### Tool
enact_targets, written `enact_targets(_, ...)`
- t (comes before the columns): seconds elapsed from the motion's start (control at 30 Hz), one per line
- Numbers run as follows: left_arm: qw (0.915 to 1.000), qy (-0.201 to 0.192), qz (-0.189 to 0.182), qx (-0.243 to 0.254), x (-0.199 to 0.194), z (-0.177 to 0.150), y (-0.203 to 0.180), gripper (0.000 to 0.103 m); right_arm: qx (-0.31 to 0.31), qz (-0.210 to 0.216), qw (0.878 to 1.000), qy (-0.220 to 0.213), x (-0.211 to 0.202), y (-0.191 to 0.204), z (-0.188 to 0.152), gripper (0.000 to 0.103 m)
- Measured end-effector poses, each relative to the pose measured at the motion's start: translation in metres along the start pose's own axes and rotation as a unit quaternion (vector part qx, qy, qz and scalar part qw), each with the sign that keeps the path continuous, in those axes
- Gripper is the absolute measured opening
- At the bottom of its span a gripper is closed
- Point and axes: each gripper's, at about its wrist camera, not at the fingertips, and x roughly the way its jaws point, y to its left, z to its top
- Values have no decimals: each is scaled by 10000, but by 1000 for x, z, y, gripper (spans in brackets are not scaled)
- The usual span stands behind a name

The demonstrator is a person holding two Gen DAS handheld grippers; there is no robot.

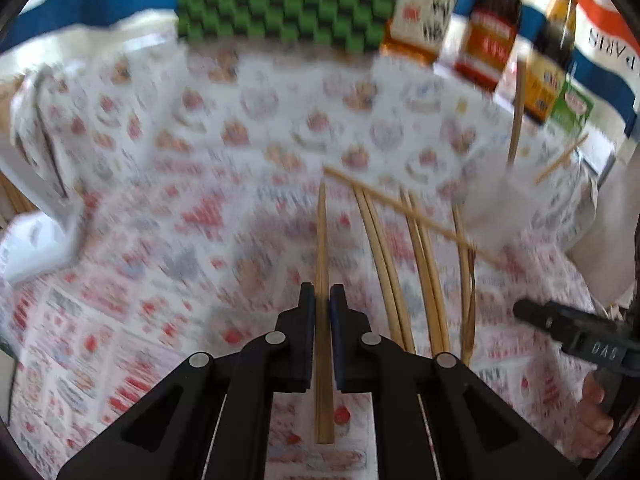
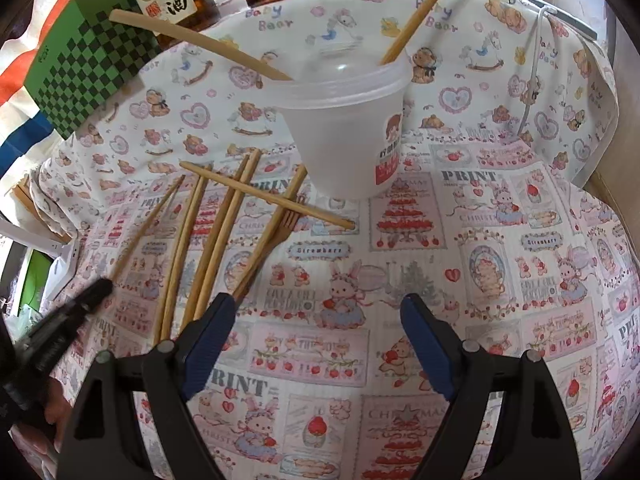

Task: Organize utensils
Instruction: 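Grasp another chopstick with the left tool while the right tool returns to the pile, then lift the chopstick with the left tool while the right tool grasps another chopstick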

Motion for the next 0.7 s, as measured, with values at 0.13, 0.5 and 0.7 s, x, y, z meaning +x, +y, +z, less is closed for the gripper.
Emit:
enact_targets(0.13,9979,-490,-363,-219,-22,6,7,6,59,171,9998,81,2,-1,-1,83)
enact_targets(0.5,9918,-1165,-473,-206,-48,10,6,6,-288,348,9968,-659,-22,11,-3,79)
enact_targets(0.7,9884,-1444,-375,-269,-56,9,10,6,-588,1149,9901,-557,-18,34,-10,50)
